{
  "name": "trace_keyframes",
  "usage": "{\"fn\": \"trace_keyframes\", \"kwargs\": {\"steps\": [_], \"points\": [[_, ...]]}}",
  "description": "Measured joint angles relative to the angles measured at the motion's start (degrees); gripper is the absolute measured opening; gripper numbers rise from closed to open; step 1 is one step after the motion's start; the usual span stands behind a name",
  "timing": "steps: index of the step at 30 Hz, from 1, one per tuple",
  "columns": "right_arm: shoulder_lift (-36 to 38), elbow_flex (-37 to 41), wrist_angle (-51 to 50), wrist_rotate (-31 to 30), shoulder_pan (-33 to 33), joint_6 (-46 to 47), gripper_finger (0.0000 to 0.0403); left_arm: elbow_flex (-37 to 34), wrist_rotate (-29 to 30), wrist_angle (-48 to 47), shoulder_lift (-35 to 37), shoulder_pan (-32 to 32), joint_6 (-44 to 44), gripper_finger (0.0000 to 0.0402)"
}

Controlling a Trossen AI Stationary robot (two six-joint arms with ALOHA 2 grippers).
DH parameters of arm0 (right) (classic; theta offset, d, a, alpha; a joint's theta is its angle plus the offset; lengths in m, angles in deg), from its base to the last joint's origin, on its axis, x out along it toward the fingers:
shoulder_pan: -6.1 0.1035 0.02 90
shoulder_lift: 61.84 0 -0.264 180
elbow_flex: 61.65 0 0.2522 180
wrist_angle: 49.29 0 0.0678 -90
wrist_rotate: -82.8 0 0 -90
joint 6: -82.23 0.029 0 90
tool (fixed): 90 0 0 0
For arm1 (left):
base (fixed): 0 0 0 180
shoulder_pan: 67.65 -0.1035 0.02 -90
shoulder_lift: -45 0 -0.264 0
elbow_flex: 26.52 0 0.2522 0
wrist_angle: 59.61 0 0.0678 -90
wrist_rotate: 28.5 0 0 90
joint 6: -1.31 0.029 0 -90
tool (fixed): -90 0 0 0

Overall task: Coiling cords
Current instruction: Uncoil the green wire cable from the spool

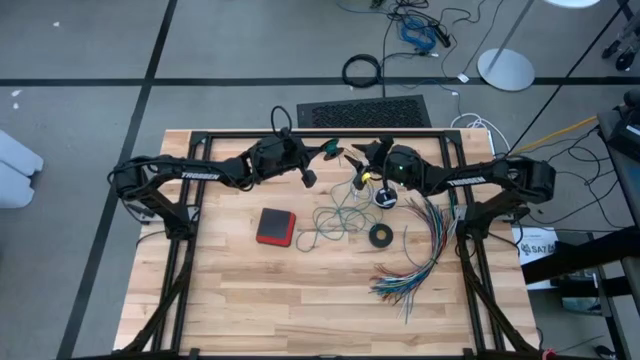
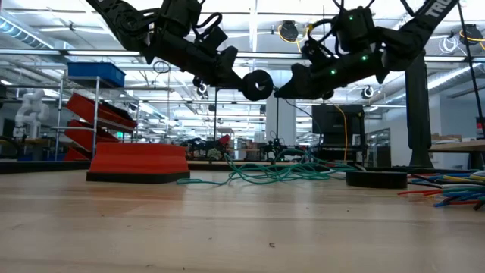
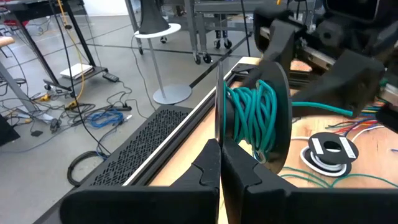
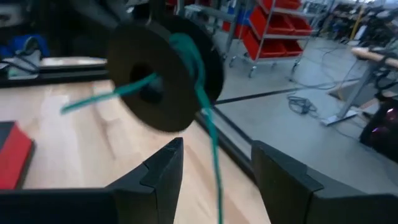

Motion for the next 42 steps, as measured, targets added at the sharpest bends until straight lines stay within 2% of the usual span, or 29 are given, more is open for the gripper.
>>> {"fn": "trace_keyframes", "kwargs": {"steps": [4,9,16,22,30,34,42], "points": [[0.00,-0.66,-1.73,-0.74,-0.87,-0.74,0.0158,0.00,0.00,-0.30,0.00,0.02,-0.01,0.0000],[0.00,-0.69,-5.42,3.38,-2.42,0.65,0.0115,0.00,0.00,-0.30,0.00,0.02,0.01,0.0000],[0.00,-0.69,-5.60,3.61,-2.98,1.03,0.0075,0.00,0.00,-0.27,0.00,0.02,-0.01,0.0000],[0.00,-0.72,-4.81,3.74,-2.93,1.07,0.0008,0.00,0.00,-0.27,0.00,0.02,-0.01,0.0000],[0.00,-0.74,1.04,3.77,-0.65,2.08,0.0001,0.00,0.93,-0.30,0.00,0.02,0.28,0.0000],[0.00,-0.76,4.59,6.02,2.05,1.74,0.0000,0.00,3.12,-0.32,0.00,0.02,1.76,0.0000],[0.00,-0.76,5.15,8.58,6.64,1.70,0.0000,0.00,4.82,1.49,0.00,-0.63,1.78,0.0000]]}}
